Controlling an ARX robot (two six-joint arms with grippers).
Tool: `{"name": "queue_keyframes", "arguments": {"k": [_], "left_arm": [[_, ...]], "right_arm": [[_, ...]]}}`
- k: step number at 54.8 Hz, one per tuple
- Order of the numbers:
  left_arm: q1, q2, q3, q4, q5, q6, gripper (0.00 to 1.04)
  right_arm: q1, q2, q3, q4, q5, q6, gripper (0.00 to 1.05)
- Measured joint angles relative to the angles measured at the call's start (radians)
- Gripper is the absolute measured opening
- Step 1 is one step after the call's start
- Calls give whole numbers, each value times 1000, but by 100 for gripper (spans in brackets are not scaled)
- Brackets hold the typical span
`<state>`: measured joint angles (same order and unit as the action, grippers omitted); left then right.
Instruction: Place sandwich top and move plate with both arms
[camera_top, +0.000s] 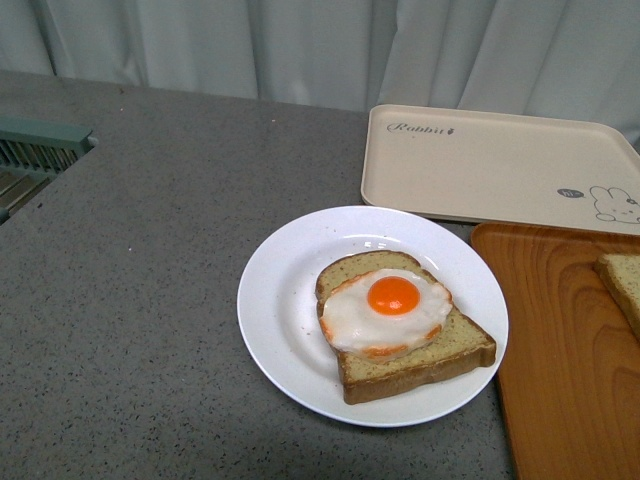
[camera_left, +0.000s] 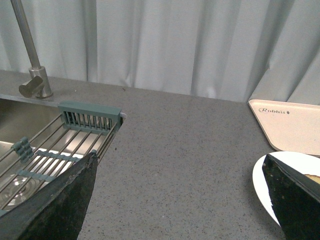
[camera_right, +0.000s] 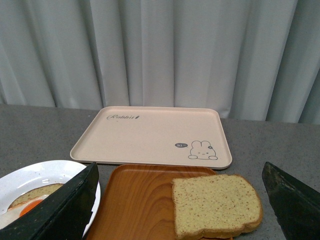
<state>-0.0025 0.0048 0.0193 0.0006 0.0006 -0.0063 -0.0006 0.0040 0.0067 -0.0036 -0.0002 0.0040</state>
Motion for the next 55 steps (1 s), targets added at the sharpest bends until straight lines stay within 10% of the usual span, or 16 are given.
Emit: {"name": "queue_keyframes", "arguments": {"k": [55], "left_arm": [[0,0,0,0,0,0,98]], "right_arm": [[0,0,0,0,0,0,96]]}}
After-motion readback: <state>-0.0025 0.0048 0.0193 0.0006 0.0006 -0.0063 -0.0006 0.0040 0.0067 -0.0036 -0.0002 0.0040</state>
